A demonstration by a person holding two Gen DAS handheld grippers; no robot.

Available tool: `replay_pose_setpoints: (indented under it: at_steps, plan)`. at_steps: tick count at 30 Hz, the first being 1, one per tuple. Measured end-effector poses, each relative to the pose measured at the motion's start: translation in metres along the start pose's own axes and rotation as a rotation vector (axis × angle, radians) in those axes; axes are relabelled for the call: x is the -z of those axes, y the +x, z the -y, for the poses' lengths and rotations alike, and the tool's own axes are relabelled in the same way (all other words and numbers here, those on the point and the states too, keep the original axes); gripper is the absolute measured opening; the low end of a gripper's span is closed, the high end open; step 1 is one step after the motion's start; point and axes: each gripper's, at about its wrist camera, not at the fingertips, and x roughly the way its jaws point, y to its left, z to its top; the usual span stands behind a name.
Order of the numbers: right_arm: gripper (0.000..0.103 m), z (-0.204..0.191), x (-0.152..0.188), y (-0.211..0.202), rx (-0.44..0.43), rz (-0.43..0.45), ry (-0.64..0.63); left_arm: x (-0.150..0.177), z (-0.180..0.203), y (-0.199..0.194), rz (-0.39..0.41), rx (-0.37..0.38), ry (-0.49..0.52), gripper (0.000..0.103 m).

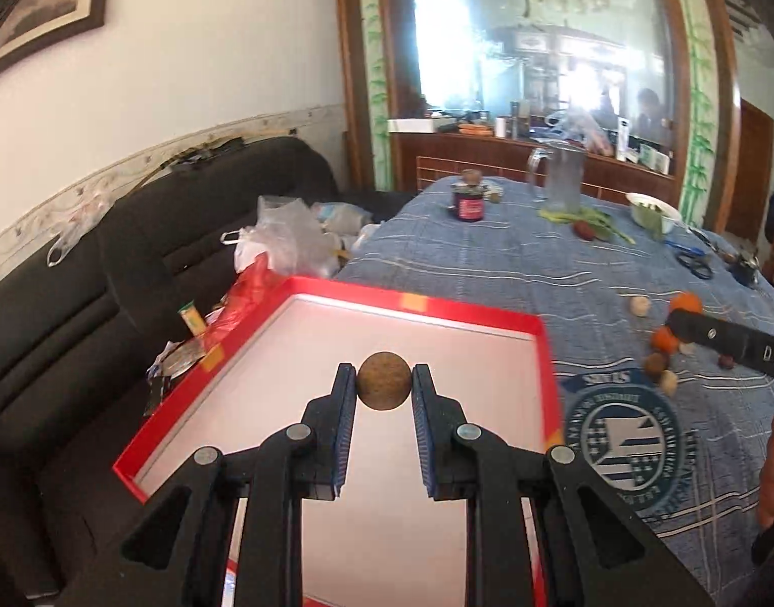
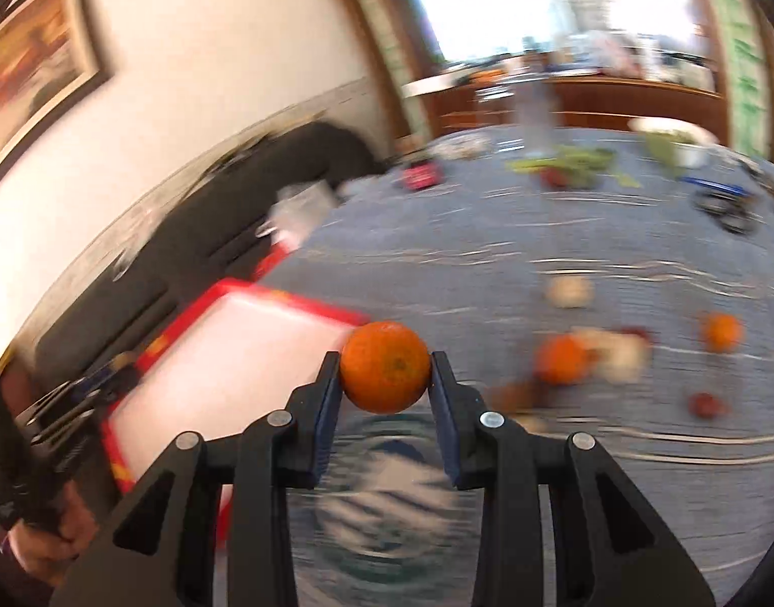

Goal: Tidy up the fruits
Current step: 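Carry the orange in the right tool and the brown fruit in the left tool over the red tray, then open the right tool to drop the orange while the left tool releases the brown fruit into the tray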

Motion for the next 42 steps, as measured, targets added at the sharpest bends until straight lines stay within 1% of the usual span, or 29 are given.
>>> replay_pose_setpoints:
  at_steps: [2, 6, 9, 11, 18, 25, 29, 32, 34, 36, 37, 38, 40, 41, 42]
  plan:
    - [0.037, -0.032, 0.001, 0.018, -0.039, -0.041, -0.043, 0.004, -0.014, 0.001, 0.004, -0.021, -0.016, 0.021]
    - [0.037, -0.080, 0.009, 0.044, -0.080, -0.099, -0.116, 0.009, -0.037, 0.006, -0.002, -0.047, -0.055, 0.021]
    - [0.037, -0.105, 0.015, 0.060, -0.080, -0.133, -0.163, 0.014, -0.052, 0.012, -0.014, -0.058, -0.079, 0.021]
    - [0.037, -0.113, 0.018, 0.068, -0.080, -0.156, -0.175, 0.018, -0.061, 0.014, -0.021, -0.062, -0.093, 0.021]
    - [0.037, -0.124, 0.027, 0.091, -0.050, -0.218, -0.198, 0.026, -0.077, 0.025, -0.048, -0.061, -0.114, 0.021]
    - [0.037, -0.124, 0.032, 0.108, -0.023, -0.264, -0.196, 0.031, -0.081, 0.034, -0.078, -0.066, -0.114, 0.021]
    - [0.037, -0.123, 0.038, 0.112, -0.004, -0.301, -0.198, 0.034, -0.081, 0.042, -0.108, -0.080, -0.105, 0.021]
    - [0.037, -0.122, 0.040, 0.112, -0.004, -0.304, -0.195, 0.036, -0.081, 0.047, -0.138, -0.111, -0.102, 0.022]
    - [0.039, -0.122, 0.040, 0.111, -0.005, -0.315, -0.193, 0.036, -0.081, 0.049, -0.146, -0.125, -0.094, 0.027]
    - [0.046, -0.120, 0.038, 0.107, -0.009, -0.314, -0.186, 0.035, -0.079, 0.047, -0.146, -0.153, -0.083, 0.049]
    - [0.050, -0.119, 0.036, 0.104, -0.010, -0.306, -0.181, 0.035, -0.079, 0.044, -0.136, -0.158, -0.082, 0.052]
    - [0.052, -0.116, 0.034, 0.099, -0.015, -0.286, -0.172, 0.034, -0.078, 0.041, -0.126, -0.165, -0.079, 0.054]
    - [0.052, -0.113, 0.031, 0.089, -0.023, -0.246, -0.163, 0.030, -0.075, 0.034, -0.109, -0.175, -0.072, 0.058]
    - [0.053, -0.111, 0.029, 0.082, -0.026, -0.225, -0.161, 0.029, -0.074, 0.030, -0.100, -0.177, -0.073, 0.062]
    - [0.053, -0.109, 0.027, 0.076, -0.026, -0.206, -0.159, 0.027, -0.072, 0.027, -0.088, -0.179, -0.071, 0.063]
